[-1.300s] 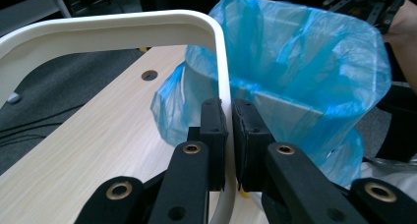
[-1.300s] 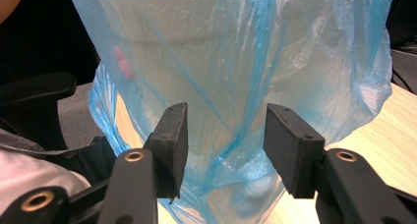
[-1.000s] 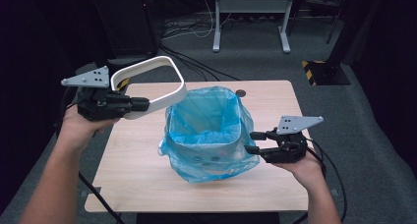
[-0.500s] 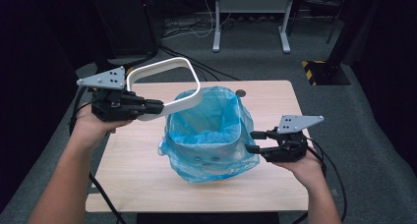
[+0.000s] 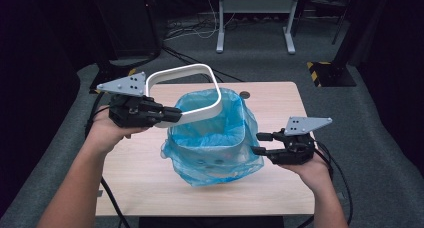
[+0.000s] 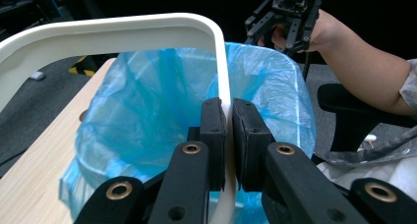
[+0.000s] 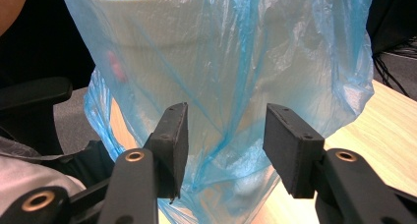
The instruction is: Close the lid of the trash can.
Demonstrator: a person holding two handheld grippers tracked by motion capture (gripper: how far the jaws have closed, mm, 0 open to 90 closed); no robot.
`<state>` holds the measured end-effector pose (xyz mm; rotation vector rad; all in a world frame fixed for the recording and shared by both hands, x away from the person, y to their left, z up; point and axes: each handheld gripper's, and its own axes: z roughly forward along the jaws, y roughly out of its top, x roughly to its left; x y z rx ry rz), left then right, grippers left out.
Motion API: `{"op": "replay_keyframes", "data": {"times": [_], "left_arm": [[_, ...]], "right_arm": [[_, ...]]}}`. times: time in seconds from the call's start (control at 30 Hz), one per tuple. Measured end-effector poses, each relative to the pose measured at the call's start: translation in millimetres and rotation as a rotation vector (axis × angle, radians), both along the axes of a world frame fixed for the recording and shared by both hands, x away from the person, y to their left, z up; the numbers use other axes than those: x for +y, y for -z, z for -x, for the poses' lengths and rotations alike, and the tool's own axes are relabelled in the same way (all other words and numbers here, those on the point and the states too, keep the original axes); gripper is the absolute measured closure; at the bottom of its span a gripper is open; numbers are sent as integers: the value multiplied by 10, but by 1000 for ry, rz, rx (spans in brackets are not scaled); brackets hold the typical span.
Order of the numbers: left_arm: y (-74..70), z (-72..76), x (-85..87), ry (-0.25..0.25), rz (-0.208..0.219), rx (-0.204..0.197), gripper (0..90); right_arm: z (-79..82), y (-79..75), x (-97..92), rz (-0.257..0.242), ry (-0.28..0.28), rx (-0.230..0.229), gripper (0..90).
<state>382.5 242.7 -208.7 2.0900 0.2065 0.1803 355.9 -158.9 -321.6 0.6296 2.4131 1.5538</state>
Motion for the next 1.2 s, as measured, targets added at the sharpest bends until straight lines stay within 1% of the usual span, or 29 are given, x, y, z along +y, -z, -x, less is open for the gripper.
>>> {"op": "replay_keyframes", "data": {"times": [0.17,0.4,0.53,0.73,1.0,1.2], "left_arm": [[29,-3,-49,12,2,11,838],[42,12,-93,38,4,16,839],[36,42,-127,65,11,16,838],[39,97,-208,99,3,7,838],[61,164,-294,154,11,14,838],[114,155,-356,181,17,32,839]], "right_arm": [[-2,2,-6,0,2,0,512],[-1,2,-15,-1,5,1,512],[-1,4,-22,-2,8,4,512],[2,2,-30,-5,11,3,512],[11,-12,-43,-11,15,-1,513],[18,-20,-51,-14,20,-4,513]]}}
